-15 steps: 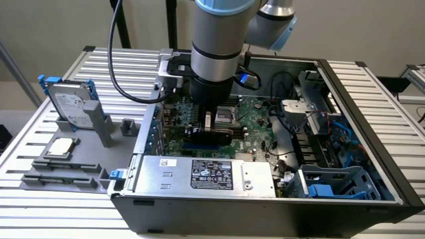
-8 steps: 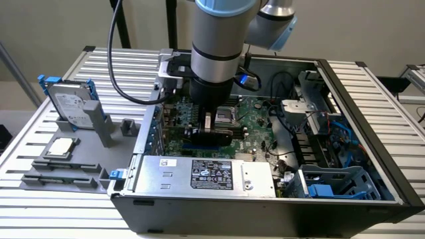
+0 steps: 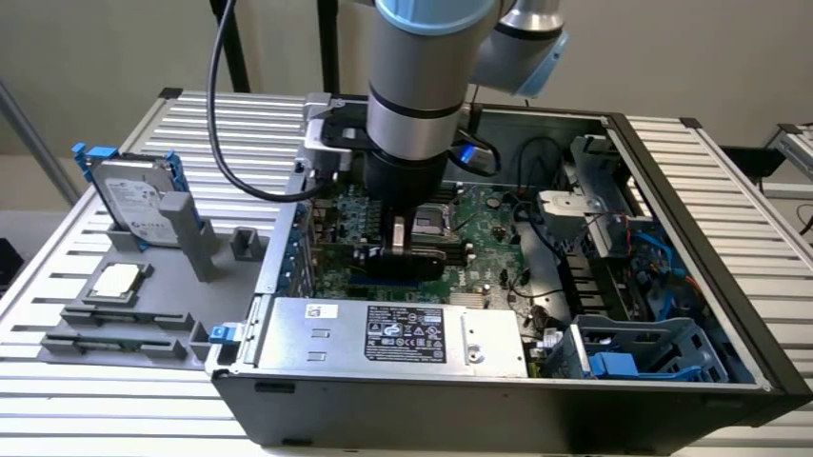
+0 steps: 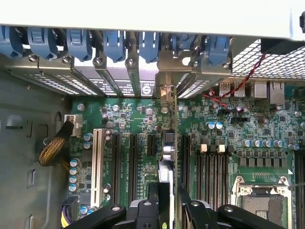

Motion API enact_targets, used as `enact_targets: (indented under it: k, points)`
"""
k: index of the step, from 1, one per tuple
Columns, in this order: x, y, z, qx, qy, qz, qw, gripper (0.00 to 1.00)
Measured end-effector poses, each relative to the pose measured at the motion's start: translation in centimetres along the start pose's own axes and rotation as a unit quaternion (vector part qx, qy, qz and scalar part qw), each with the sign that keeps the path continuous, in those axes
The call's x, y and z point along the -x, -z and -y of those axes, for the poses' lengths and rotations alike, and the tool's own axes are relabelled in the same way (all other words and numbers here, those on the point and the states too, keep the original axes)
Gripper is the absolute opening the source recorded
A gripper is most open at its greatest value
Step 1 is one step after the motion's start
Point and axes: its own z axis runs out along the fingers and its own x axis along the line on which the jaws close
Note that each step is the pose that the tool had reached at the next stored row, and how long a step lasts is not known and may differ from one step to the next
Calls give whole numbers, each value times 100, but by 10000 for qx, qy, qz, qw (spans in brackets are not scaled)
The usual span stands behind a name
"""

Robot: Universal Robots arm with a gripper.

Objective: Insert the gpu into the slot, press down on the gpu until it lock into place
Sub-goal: 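Insert the gpu into the slot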

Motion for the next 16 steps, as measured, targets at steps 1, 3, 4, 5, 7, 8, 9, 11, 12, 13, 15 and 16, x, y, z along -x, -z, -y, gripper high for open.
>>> enact_targets:
  k: [1, 3, 4, 5, 7, 8, 9, 11, 12, 13, 15, 16]
  points:
    - [0, -4, 5, 1, 0, 1, 10000, 26]
    - [-1, -14, 10, 3, 0, 4, 10000, 26]
    - [-1, -16, 11, 7, 0, 2, 10000, 26]
    - [-1, -19, 11, 12, -1, 2, 10000, 26]
    - [-2, -25, 12, 23, -1, 1, 10000, 26]
    - [-2, -28, 13, 28, -1, 1, 10000, 26]
    - [-2, -33, 13, 32, -1, 2, 10000, 26]
    - [-3, -46, 14, 35, -2, 2, 10000, 26]
    - [-3, -55, 15, 36, -2, 1, 10000, 26]
    - [-4, -63, 15, 37, -2, -1, 10000, 26]
    - [-5, -85, 18, 35, -1, 2, 10000, 26]
    - [-6, -94, 19, 35, -1, 1, 10000, 26]
